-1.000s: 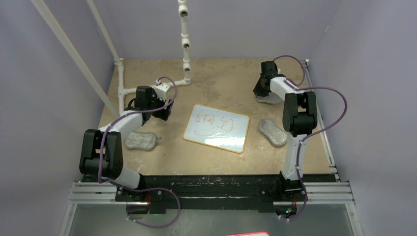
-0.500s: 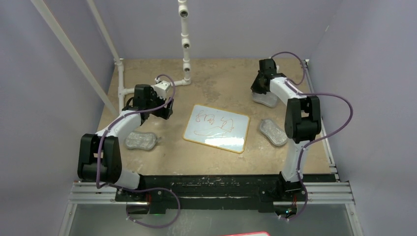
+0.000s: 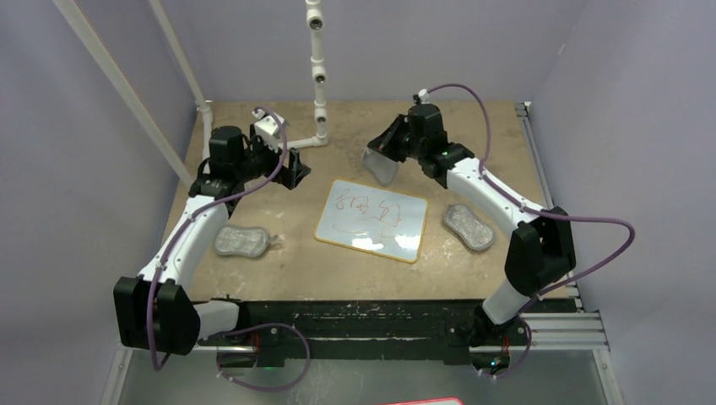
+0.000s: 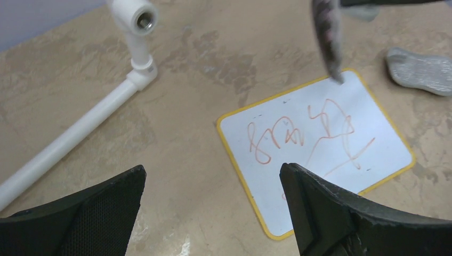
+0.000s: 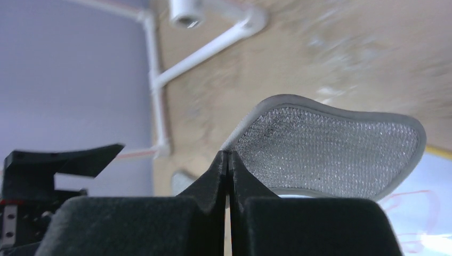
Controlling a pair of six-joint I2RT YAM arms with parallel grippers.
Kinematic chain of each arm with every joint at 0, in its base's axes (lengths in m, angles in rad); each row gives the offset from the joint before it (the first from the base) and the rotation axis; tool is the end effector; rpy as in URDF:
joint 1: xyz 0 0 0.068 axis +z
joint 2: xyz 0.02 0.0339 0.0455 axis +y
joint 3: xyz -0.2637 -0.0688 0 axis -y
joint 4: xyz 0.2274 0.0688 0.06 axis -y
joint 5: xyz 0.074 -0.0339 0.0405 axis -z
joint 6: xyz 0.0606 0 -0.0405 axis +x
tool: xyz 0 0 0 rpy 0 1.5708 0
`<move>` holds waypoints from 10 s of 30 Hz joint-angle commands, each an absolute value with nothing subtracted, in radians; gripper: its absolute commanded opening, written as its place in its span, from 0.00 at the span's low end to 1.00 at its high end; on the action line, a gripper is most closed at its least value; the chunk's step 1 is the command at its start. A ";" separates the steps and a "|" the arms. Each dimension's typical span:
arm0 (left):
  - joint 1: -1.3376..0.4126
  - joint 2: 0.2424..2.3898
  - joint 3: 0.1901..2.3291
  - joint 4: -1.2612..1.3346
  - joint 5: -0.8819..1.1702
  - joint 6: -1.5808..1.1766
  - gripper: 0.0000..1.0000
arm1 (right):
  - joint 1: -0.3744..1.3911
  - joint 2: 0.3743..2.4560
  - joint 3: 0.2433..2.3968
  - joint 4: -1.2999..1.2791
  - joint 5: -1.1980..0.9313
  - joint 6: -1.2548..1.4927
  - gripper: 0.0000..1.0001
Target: Erase the whiteboard
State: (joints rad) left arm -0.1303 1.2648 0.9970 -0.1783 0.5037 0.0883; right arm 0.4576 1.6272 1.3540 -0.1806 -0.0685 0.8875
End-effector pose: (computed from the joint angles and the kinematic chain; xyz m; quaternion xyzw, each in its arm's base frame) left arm 0.2841 -0.0667 0.3078 0.2214 0.7999 -0.2216 0.5118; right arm 0.3488 0.1764 0.3143 0.1631 0.8319 0.3526 0.3962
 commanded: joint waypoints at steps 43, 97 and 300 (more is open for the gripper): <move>-0.201 1.052 0.872 -0.125 0.557 0.406 0.00 | 0.756 1.493 1.333 0.010 -0.240 1.229 0.66; -0.282 1.613 0.934 -0.202 0.391 0.103 0.77 | 0.470 1.725 1.276 -0.686 -0.077 0.542 0.00; -0.386 1.776 0.925 -0.322 0.169 0.279 0.00 | 0.668 1.687 0.719 -0.015 -0.252 0.776 0.00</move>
State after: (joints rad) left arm -0.3885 1.7393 0.9680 -0.1806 0.2089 0.2657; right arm 0.6197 1.5055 0.6170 -0.0368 -0.2489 0.7872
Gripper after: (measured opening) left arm 0.003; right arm 0.029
